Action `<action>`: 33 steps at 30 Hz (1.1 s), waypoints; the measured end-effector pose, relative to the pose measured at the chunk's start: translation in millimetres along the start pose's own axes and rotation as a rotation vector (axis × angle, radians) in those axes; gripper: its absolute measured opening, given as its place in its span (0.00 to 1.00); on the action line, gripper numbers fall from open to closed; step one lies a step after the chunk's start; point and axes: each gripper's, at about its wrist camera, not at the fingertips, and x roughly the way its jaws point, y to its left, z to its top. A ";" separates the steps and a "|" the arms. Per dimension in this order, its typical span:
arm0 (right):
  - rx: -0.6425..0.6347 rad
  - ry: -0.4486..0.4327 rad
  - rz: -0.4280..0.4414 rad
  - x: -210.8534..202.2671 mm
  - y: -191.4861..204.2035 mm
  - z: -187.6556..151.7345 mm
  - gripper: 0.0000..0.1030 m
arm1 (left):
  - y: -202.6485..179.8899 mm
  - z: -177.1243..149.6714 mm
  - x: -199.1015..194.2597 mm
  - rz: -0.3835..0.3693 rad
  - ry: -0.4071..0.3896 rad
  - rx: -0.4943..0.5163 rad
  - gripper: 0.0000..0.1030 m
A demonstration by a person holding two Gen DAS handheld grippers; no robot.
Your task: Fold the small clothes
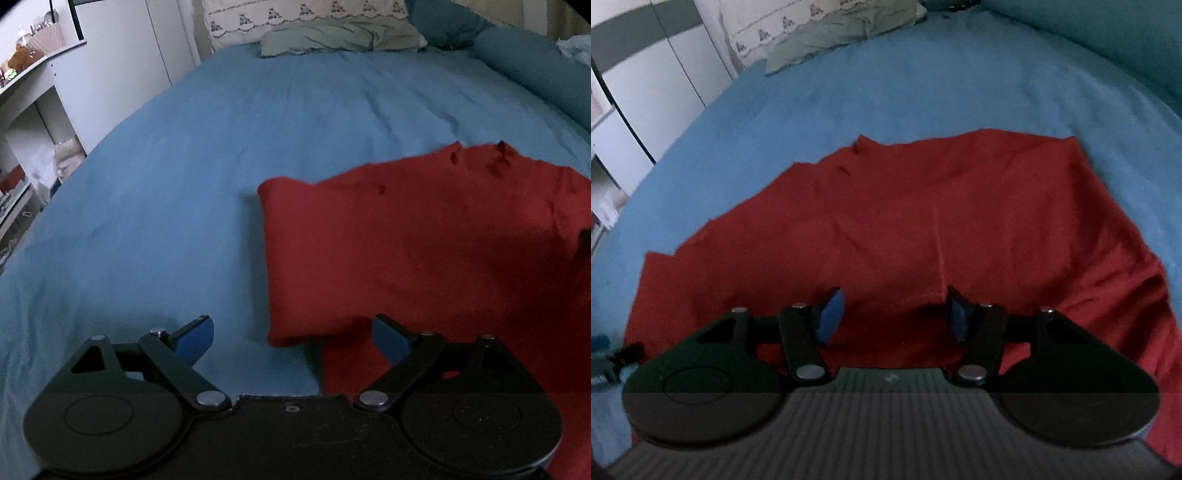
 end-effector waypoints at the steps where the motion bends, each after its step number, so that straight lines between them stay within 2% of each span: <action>1: 0.019 -0.009 0.003 -0.1 -1.9 1.4 0.74 | 0.5 -2.1 1.2 0.003 0.003 0.006 0.92; 2: 0.032 -0.013 -0.004 1.4 -2.1 3.2 0.69 | 1.3 -4.3 1.7 0.007 0.006 0.010 0.92; 4: 0.013 -0.006 -0.044 4.4 1.8 8.4 0.31 | 3.0 -7.8 5.1 0.012 0.014 0.017 0.92; 5: -0.005 0.004 -0.062 9.5 5.3 13.8 0.19 | 3.4 -8.9 5.4 0.011 0.014 0.020 0.92; 9: -0.077 -0.081 -0.098 -8.3 10.1 38.9 0.19 | 2.5 -7.1 8.8 -0.015 0.008 0.020 0.90; 12: -0.097 -0.157 -0.140 -28.2 0.4 59.8 0.19 | -1.1 -1.7 12.0 -0.026 -0.004 0.019 0.81; 13: -0.105 -0.167 -0.149 -32.4 -5.0 65.5 0.19 | -2.8 0.5 14.1 -0.031 -0.003 0.019 0.75; 17: -0.155 -0.130 -0.222 -22.8 -30.7 70.8 0.19 | -6.1 4.3 20.7 -0.054 0.009 0.004 0.49; 23: -0.104 -0.054 -0.256 -5.8 -67.6 48.3 0.19 | -8.6 -0.9 16.4 -0.009 0.035 -0.002 0.47; 25: -0.127 -0.026 -0.258 -1.7 -71.3 37.2 0.20 | -9.6 -0.7 12.9 0.003 0.051 0.002 0.47; 28: -0.159 -0.029 -0.256 -9.3 -73.4 24.8 0.29 | -13.9 0.7 -4.5 0.009 0.049 0.027 0.47; 29: -0.163 -0.025 -0.256 -14.5 -73.4 23.3 0.51 | -16.3 1.5 -13.4 -0.003 0.027 0.038 0.51; 30: -0.168 -0.029 -0.255 -20.3 -72.4 21.8 0.78 | -18.9 2.7 -22.7 -0.021 0.000 0.052 0.55; 32: -0.207 -0.093 -0.224 -36.0 -63.1 18.0 0.96 | -28.4 9.1 -39.7 -0.066 -0.063 0.090 0.73; 33: -0.233 -0.113 -0.202 -41.7 -57.5 15.9 1.00 | -33.3 13.7 -44.1 -0.097 -0.086 0.099 0.74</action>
